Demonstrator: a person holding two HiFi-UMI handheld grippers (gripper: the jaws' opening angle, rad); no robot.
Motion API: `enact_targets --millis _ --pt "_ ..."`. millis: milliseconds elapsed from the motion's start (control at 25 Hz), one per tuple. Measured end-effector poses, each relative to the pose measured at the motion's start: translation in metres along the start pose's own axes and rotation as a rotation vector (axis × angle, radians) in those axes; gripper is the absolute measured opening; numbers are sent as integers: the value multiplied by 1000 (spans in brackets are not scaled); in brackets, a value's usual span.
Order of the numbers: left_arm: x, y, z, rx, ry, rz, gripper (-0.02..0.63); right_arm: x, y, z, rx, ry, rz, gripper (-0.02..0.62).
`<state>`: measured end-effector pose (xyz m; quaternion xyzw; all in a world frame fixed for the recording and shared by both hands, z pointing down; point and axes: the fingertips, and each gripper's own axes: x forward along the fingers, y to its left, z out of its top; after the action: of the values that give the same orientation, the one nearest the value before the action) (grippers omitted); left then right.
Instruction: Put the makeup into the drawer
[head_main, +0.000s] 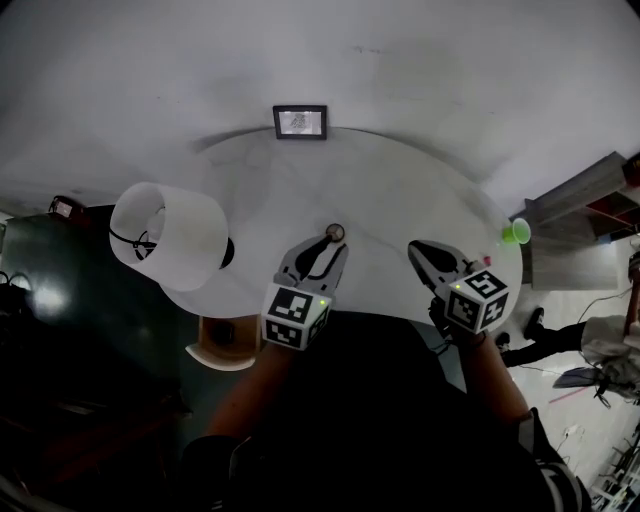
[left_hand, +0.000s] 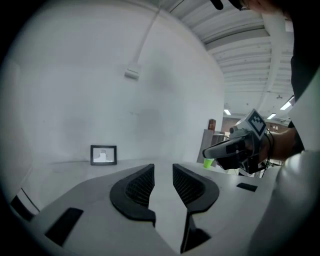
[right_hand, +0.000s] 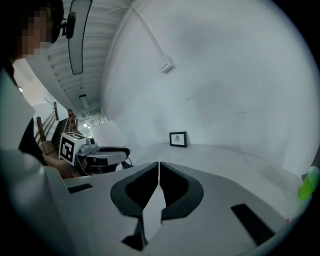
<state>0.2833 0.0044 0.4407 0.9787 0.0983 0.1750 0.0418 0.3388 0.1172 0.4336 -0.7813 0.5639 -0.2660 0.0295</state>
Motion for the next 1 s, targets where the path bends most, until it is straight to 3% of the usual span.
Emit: enact_targets --millis 240,440,720,1000 --pt "17 13 -8 37 30 -6 172 19 22 1 -56 62 115 17" --pt "46 24 -17 41 96 20 197 28 0 -3 -44 128 121 17" --pt "87 34 -64 28 237 32 244 27 -13 -19 20 152 144 17" --pt "108 53 -118 46 364 87 255 9 -31 -31 31 169 93 17"
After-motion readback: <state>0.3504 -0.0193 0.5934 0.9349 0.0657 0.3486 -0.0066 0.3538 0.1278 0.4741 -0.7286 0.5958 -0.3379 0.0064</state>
